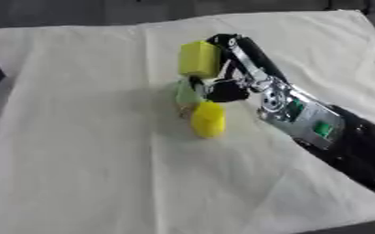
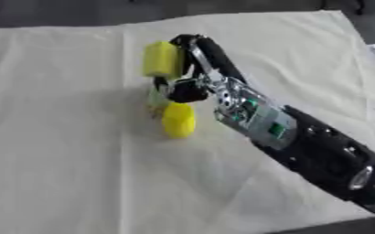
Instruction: Pick up the objects with one hand, pass them to the other hand, and then place them into the box on the other side of the table.
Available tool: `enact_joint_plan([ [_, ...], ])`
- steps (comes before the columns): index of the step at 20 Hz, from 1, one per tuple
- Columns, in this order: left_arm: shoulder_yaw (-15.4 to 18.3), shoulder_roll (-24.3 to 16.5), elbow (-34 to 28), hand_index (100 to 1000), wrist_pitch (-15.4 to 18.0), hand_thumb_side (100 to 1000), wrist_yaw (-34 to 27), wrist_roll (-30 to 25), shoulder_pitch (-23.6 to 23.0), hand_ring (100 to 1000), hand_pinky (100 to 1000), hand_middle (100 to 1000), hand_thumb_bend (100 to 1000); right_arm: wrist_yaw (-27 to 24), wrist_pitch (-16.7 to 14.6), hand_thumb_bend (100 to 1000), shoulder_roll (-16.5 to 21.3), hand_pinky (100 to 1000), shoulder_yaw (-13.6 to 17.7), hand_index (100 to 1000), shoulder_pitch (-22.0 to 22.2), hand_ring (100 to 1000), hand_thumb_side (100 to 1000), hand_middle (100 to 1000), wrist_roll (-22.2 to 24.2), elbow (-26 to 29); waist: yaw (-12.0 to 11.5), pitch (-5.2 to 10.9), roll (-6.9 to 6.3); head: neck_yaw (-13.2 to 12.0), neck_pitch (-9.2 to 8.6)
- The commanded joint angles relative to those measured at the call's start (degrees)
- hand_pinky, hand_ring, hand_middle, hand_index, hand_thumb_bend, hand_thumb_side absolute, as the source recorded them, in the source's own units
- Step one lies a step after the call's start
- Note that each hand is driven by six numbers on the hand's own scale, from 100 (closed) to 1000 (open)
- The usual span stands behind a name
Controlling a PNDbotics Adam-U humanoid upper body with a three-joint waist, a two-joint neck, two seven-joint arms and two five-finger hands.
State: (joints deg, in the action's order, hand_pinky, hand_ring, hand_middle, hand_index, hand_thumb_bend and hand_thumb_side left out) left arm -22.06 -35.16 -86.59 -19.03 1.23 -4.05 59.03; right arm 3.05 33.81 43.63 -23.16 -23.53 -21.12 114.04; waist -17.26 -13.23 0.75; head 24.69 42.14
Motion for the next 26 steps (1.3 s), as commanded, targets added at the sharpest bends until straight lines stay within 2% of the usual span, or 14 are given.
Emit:
enact_joint_plan([
  [1, -2.81, 1.21, -0.31, 781, -0.50, 350, 2.38, -4.01, 4.10, 720, 835, 764, 261, 0.04, 0.13, 338, 0.81, 376, 0.26, 539, -1.15, 499, 100, 399, 0.04, 0.55, -0.24, 2.23, -0.41, 1.04, -0.13],
  [4, -5.53, 3.43, -0.50, 793, -1.33, 304, 4.75, -7.46, 6.92, 731, 834, 772, 316, 0.38, 0.08, 343, 0.85, 380, -0.31, 541, -1.49, 501, 100, 400, 0.44, 0.55, -0.39, 2.30, -0.27, 1.49, 0.28],
  [6, -7.69, 5.03, 0.04, 819, -1.76, 216, 6.98, -10.04, 8.76, 740, 834, 786, 366, 0.67, 0.35, 346, 0.71, 384, -1.01, 542, -1.95, 503, 100, 402, 1.14, 0.55, -0.58, 2.34, -0.22, 1.76, 0.35],
  [7, -8.76, 5.93, 0.39, 833, -1.90, 159, 8.41, -11.33, 9.63, 748, 842, 791, 424, 0.77, 0.53, 344, 0.53, 385, -1.40, 543, -2.32, 504, 100, 403, 1.57, 0.55, -0.70, 2.34, -0.15, 1.88, 0.38],
  [9, -10.61, 7.91, 0.96, 831, -1.92, 110, 11.48, -13.95, 11.19, 758, 850, 793, 510, 0.84, 0.95, 342, 0.14, 386, -1.98, 543, -3.19, 505, 100, 403, 2.35, 0.55, -0.84, 2.34, 0.05, 2.16, 0.35],
  [11, -11.81, 9.87, 1.25, 820, -1.46, 113, 14.33, -16.25, 12.26, 760, 849, 789, 591, 0.67, 1.50, 340, -0.31, 385, -2.24, 542, -3.91, 504, 100, 402, 2.67, 0.55, -0.81, 2.36, 0.26, 2.31, 0.24],
  [12, -12.12, 10.62, 1.34, 820, -1.18, 113, 15.54, -17.12, 12.58, 760, 849, 789, 591, 0.52, 1.76, 340, -0.48, 385, -2.31, 542, -4.15, 504, 100, 402, 2.66, 0.55, -0.79, 2.36, 0.33, 2.36, 0.16],
  [13, -12.36, 11.19, 1.42, 819, -0.92, 106, 16.56, -17.80, 12.82, 761, 844, 785, 666, 0.38, 2.00, 339, -0.61, 384, -2.36, 542, -4.30, 504, 100, 402, 2.60, 0.55, -0.77, 2.37, 0.38, 2.38, 0.11],
  [16, -13.82, 13.30, 2.31, 825, -0.70, 112, 20.81, -19.73, 13.66, 765, 841, 787, 737, -0.41, 3.28, 330, -1.15, 383, -2.65, 544, -4.76, 505, 100, 404, 2.09, 0.55, -0.77, 2.42, 0.44, 2.26, -0.17],
  [21, -15.94, 16.61, 5.04, 835, -0.10, 148, 26.15, -21.88, 14.34, 777, 842, 795, 801, -1.56, 5.95, 296, -1.39, 386, -3.77, 551, -5.93, 513, 100, 412, 2.36, 0.55, -0.75, 2.38, 0.48, 2.11, -0.28],
  [26, -16.48, 19.34, 7.60, 828, 1.43, 160, 29.07, -22.55, 14.05, 781, 845, 795, 828, -3.20, 8.14, 238, -1.90, 379, -4.48, 551, -7.20, 514, 100, 413, 1.94, 0.55, -0.89, 2.03, 0.60, 2.36, -0.31],
])
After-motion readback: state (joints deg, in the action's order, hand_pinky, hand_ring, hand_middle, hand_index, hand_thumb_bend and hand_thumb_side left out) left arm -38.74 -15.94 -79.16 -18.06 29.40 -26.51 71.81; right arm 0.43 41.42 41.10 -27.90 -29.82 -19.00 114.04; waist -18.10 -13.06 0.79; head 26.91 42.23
